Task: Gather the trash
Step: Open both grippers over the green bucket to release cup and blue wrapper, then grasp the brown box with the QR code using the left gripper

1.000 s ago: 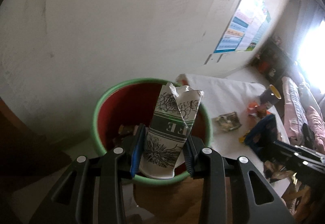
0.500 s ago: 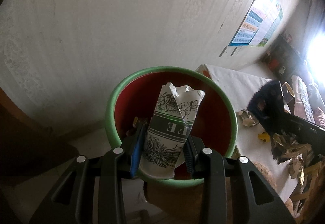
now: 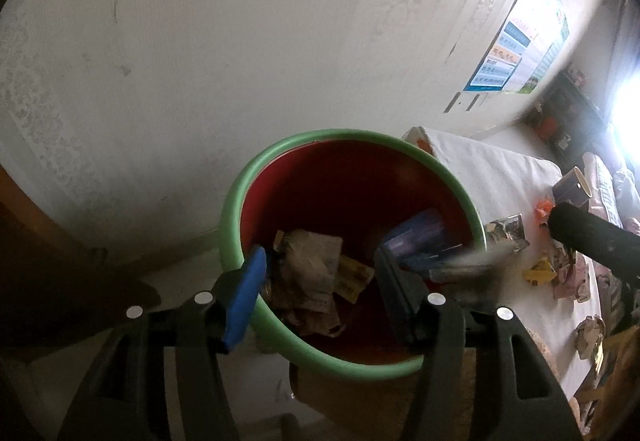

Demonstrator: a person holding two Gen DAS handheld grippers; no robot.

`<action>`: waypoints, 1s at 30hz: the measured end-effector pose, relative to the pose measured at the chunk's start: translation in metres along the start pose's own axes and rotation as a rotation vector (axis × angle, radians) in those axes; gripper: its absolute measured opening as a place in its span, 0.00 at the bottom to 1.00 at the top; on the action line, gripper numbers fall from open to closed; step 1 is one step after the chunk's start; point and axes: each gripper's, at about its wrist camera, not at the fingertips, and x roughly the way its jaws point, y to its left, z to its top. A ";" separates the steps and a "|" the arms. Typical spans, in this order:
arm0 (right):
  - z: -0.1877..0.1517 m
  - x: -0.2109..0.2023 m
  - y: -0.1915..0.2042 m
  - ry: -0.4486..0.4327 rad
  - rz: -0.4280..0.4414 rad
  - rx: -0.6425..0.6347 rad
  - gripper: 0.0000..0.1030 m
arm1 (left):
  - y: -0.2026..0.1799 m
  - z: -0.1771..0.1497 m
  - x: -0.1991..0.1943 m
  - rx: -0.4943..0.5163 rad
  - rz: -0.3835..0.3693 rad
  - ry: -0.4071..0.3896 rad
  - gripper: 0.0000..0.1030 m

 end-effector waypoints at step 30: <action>-0.150 -0.160 -0.146 -0.385 -0.277 0.232 0.96 | -0.230 0.028 0.041 0.700 -0.156 0.076 0.82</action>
